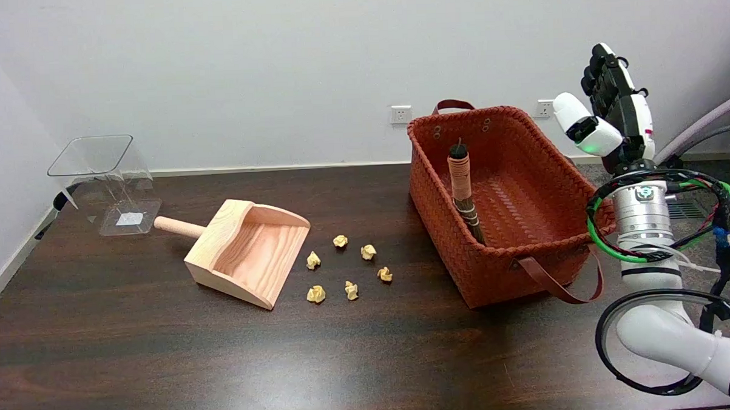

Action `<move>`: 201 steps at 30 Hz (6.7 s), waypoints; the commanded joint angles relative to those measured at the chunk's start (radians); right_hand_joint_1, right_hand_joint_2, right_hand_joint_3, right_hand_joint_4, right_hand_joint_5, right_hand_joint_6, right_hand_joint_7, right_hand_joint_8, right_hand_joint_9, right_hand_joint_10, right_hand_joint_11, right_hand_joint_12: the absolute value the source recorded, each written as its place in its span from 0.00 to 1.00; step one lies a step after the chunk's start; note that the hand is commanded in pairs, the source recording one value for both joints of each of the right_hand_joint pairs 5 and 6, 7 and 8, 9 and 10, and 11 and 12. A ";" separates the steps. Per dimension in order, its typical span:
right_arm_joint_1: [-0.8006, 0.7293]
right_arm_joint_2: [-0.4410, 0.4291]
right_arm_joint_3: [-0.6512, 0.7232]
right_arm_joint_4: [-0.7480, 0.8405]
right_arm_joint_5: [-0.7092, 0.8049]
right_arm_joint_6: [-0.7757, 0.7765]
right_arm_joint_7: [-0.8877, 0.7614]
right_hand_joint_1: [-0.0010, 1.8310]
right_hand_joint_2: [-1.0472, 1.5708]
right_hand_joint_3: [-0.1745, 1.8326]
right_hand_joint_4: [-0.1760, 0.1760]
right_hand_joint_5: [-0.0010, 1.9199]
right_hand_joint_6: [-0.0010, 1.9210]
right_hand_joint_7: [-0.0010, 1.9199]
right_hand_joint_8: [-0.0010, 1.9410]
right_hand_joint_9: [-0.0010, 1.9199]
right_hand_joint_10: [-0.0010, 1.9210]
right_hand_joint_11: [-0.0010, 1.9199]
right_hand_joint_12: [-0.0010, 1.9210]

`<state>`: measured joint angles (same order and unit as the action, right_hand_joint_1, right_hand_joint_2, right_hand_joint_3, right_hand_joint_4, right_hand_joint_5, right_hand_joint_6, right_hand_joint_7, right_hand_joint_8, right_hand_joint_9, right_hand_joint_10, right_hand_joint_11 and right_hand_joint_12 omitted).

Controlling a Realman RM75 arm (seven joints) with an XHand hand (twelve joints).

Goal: Pick up the broom by its handle.

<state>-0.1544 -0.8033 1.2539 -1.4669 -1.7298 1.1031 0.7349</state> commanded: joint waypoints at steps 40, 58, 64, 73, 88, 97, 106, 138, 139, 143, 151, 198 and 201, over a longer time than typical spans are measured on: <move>-0.009 -0.017 -0.109 0.034 0.022 0.132 0.003 0.45 0.44 0.69 0.50 0.08 0.08 0.06 0.06 0.08 0.08 0.08 0.08; -0.019 -0.014 -0.101 0.019 -0.045 0.008 0.004 0.50 0.34 0.69 0.50 0.06 0.06 0.04 0.04 0.06 0.06 0.06 0.06; -0.031 -0.016 -0.125 -0.043 -0.048 -0.046 0.001 0.50 0.33 0.69 0.50 0.05 0.05 0.04 0.04 0.05 0.05 0.05 0.05; -0.165 -0.020 -0.063 -0.280 -0.052 -0.202 -0.194 0.52 0.28 0.69 0.50 0.05 0.05 0.04 0.04 0.05 0.05 0.05 0.05; -0.138 -0.026 -0.111 -0.369 0.056 -0.301 -0.436 0.55 0.15 0.72 0.50 0.01 0.01 0.07 0.07 0.01 0.01 0.01 0.01; -0.036 -0.041 -0.156 -0.316 0.060 -0.340 -0.449 0.55 0.15 0.71 0.50 0.03 0.03 0.07 0.07 0.03 0.03 0.03 0.03; 0.014 -0.094 -0.155 -0.292 0.060 -0.440 -0.450 0.56 0.17 0.71 0.50 0.04 0.04 0.06 0.06 0.04 0.04 0.04 0.04; 0.014 -0.107 -0.161 -0.292 0.086 -0.425 -0.447 0.52 0.40 0.62 0.50 1.00 1.00 1.00 0.99 1.00 1.00 1.00 1.00; 0.014 -0.108 -0.161 -0.292 0.086 -0.419 -0.447 0.52 0.39 0.62 0.50 1.00 1.00 1.00 0.99 1.00 1.00 1.00 1.00; 0.014 -0.108 -0.162 -0.294 0.086 -0.406 -0.447 0.54 0.34 0.63 0.50 1.00 1.00 1.00 0.99 1.00 1.00 1.00 1.00; 0.015 -0.123 -0.156 -0.301 0.078 -0.398 -0.456 0.63 0.33 0.60 0.50 1.00 1.00 1.00 0.99 1.00 1.00 1.00 1.00; 0.513 -0.125 -0.251 -0.408 0.210 -0.470 -0.790 0.73 0.81 0.47 0.50 1.00 1.00 1.00 0.99 1.00 1.00 1.00 1.00; 0.540 -0.155 -0.270 -0.408 0.236 -0.493 -0.815 0.73 0.82 0.47 0.50 1.00 1.00 1.00 0.99 1.00 1.00 1.00 1.00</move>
<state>0.1651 -0.8923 1.1148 -1.8686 -1.5802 0.6818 0.0651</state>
